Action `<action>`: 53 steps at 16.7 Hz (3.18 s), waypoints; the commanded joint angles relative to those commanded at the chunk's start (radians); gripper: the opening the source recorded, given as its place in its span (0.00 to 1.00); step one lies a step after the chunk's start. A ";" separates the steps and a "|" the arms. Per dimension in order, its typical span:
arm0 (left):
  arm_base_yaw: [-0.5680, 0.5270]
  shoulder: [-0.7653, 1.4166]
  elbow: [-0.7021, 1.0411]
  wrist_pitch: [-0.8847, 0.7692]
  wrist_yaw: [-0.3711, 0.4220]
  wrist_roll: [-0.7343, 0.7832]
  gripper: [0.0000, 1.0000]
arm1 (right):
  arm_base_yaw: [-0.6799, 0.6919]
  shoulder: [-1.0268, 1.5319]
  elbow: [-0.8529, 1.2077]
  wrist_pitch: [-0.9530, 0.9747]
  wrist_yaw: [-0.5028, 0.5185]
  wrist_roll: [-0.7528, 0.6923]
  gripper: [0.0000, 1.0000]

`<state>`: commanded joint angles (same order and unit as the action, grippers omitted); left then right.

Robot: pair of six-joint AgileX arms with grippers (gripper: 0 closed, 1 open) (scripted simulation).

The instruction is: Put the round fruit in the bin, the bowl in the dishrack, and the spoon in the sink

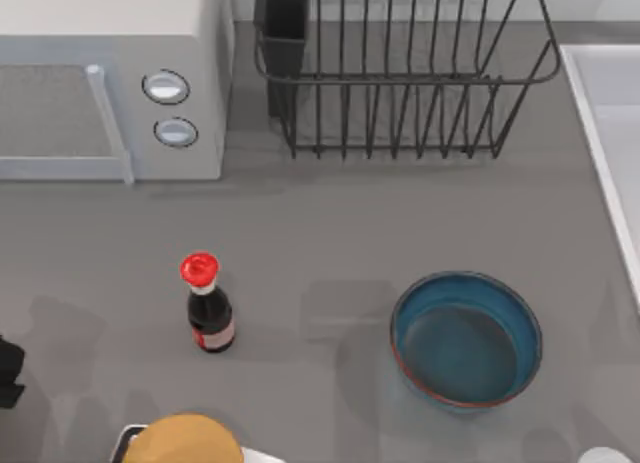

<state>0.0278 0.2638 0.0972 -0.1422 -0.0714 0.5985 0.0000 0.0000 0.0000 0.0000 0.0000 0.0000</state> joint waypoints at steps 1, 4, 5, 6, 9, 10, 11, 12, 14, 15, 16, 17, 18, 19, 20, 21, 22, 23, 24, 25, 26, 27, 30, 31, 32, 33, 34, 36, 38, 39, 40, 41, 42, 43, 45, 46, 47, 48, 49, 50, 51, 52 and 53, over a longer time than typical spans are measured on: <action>-0.006 -0.047 -0.021 0.027 0.011 -0.105 1.00 | 0.000 0.000 0.000 0.000 0.000 0.000 1.00; -0.020 -0.163 -0.066 0.092 0.041 -0.364 1.00 | 0.000 0.000 0.000 0.000 0.000 0.000 1.00; -0.023 -0.192 -0.077 0.107 0.049 -0.429 1.00 | 0.000 0.000 0.000 0.000 0.000 0.000 1.00; -0.025 -0.216 -0.084 0.120 0.056 -0.483 1.00 | 0.000 0.000 0.000 0.000 0.000 0.000 1.00; -0.028 -0.259 -0.096 0.140 0.069 -0.585 1.00 | 0.000 0.000 0.000 0.000 0.000 0.000 1.00; -0.028 -0.263 -0.097 0.142 0.071 -0.597 1.00 | 0.000 0.000 0.000 0.000 0.000 0.000 1.00; -0.028 -0.264 -0.097 0.142 0.071 -0.598 1.00 | 0.000 0.000 0.000 0.000 0.000 0.000 1.00; -0.028 -0.264 -0.097 0.142 0.071 -0.598 1.00 | 0.000 0.000 0.000 0.000 0.000 0.000 1.00; -0.028 -0.264 -0.097 0.142 0.071 -0.598 1.00 | 0.000 0.000 0.000 0.000 0.000 0.000 1.00; -0.028 -0.264 -0.097 0.142 0.071 -0.598 1.00 | 0.000 0.000 0.000 0.000 0.000 0.000 1.00; -0.028 -0.264 -0.097 0.142 0.071 -0.598 1.00 | 0.000 0.001 0.001 -0.001 0.000 0.000 1.00; -0.028 -0.264 -0.097 0.142 0.071 -0.598 1.00 | 0.005 0.012 0.012 -0.011 0.000 0.004 1.00; -0.028 -0.264 -0.097 0.142 0.071 -0.598 1.00 | 0.014 0.033 0.033 -0.031 0.001 0.012 1.00; -0.028 -0.264 -0.097 0.142 0.071 -0.598 1.00 | 0.026 0.066 0.065 -0.061 0.001 0.024 1.00; -0.028 -0.264 -0.097 0.142 0.071 -0.598 1.00 | 0.043 0.108 0.107 -0.099 0.001 0.039 1.00; -0.028 -0.264 -0.097 0.142 0.071 -0.598 1.00 | 0.063 0.162 0.158 -0.145 0.001 0.057 1.00; -0.028 -0.264 -0.097 0.142 0.071 -0.598 1.00 | 0.085 0.226 0.218 -0.198 0.000 0.079 1.00; -0.028 -0.264 -0.097 0.142 0.071 -0.598 1.00 | 0.109 0.301 0.282 -0.257 -0.001 0.102 1.00; -0.028 -0.264 -0.097 0.142 0.071 -0.598 1.00 | 0.136 0.386 0.351 -0.321 -0.002 0.129 1.00; -0.028 -0.264 -0.097 0.142 0.071 -0.598 1.00 | 0.163 0.482 0.423 -0.389 -0.004 0.157 1.00; -0.028 -0.264 -0.097 0.142 0.071 -0.598 1.00 | 0.190 0.586 0.496 -0.461 -0.006 0.186 1.00; -0.028 -0.264 -0.097 0.142 0.071 -0.598 1.00 | 0.218 0.696 0.570 -0.534 -0.009 0.216 1.00; -0.028 -0.264 -0.097 0.142 0.071 -0.598 1.00 | 0.300 1.035 0.788 -0.750 -0.018 0.304 1.00; -0.028 -0.264 -0.097 0.142 0.071 -0.598 1.00 | 0.325 1.141 0.858 -0.818 -0.020 0.332 1.00; -0.028 -0.264 -0.097 0.142 0.071 -0.598 1.00 | 0.349 1.241 0.925 -0.881 -0.021 0.358 1.00; -0.028 -0.264 -0.097 0.142 0.071 -0.598 1.00 | 0.372 1.331 0.989 -0.940 -0.021 0.382 1.00; -0.028 -0.264 -0.097 0.142 0.071 -0.598 1.00 | 0.394 1.411 1.050 -0.994 -0.020 0.403 1.00; -0.028 -0.264 -0.097 0.142 0.071 -0.598 1.00 | 0.430 1.539 1.155 -1.083 -0.015 0.441 1.00; -0.028 -0.264 -0.097 0.142 0.071 -0.598 1.00 | 0.457 1.624 1.237 -1.147 -0.008 0.468 1.00; -0.028 -0.264 -0.097 0.142 0.071 -0.598 1.00 | 0.467 1.652 1.267 -1.170 -0.004 0.478 1.00; -0.028 -0.264 -0.097 0.142 0.071 -0.598 1.00 | 0.473 1.669 1.288 -1.185 -0.001 0.485 1.00; -0.028 -0.264 -0.097 0.142 0.071 -0.598 1.00 | 0.476 1.676 1.299 -1.193 0.000 0.488 1.00; -0.028 -0.264 -0.097 0.142 0.071 -0.598 1.00 | 0.477 1.677 1.300 -1.194 0.000 0.489 1.00; -0.028 -0.264 -0.097 0.142 0.071 -0.598 1.00 | 0.477 1.677 1.300 -1.194 0.000 0.489 1.00; -0.028 -0.264 -0.097 0.142 0.071 -0.598 1.00 | 0.472 1.673 1.297 -1.191 -0.001 0.487 1.00; -0.028 -0.264 -0.097 0.142 0.071 -0.598 1.00 | 0.472 1.674 1.295 -1.189 -0.001 0.487 1.00; -0.028 -0.264 -0.097 0.142 0.071 -0.598 1.00 | 0.474 1.678 1.286 -1.178 0.000 0.486 1.00; -0.028 -0.264 -0.097 0.142 0.071 -0.598 1.00 | 0.474 1.685 1.273 -1.159 0.001 0.486 1.00; -0.028 -0.264 -0.097 0.142 0.071 -0.598 1.00 | 0.475 1.693 1.254 -1.132 0.000 0.486 1.00; -0.028 -0.264 -0.097 0.142 0.071 -0.598 1.00 | 0.475 1.704 1.232 -1.099 0.000 0.487 1.00; -0.028 -0.264 -0.097 0.142 0.071 -0.598 1.00 | 0.476 1.716 1.207 -1.061 0.000 0.488 1.00; -0.028 -0.264 -0.097 0.142 0.071 -0.598 1.00 | 0.476 1.729 1.179 -1.021 0.000 0.489 1.00; -0.028 -0.264 -0.097 0.142 0.071 -0.598 1.00 | 0.477 1.743 1.151 -0.979 0.000 0.490 1.00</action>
<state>-0.0001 0.0001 0.0000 0.0001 -0.0001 0.0000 0.4769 1.7428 1.1513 -0.9790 0.0004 0.4896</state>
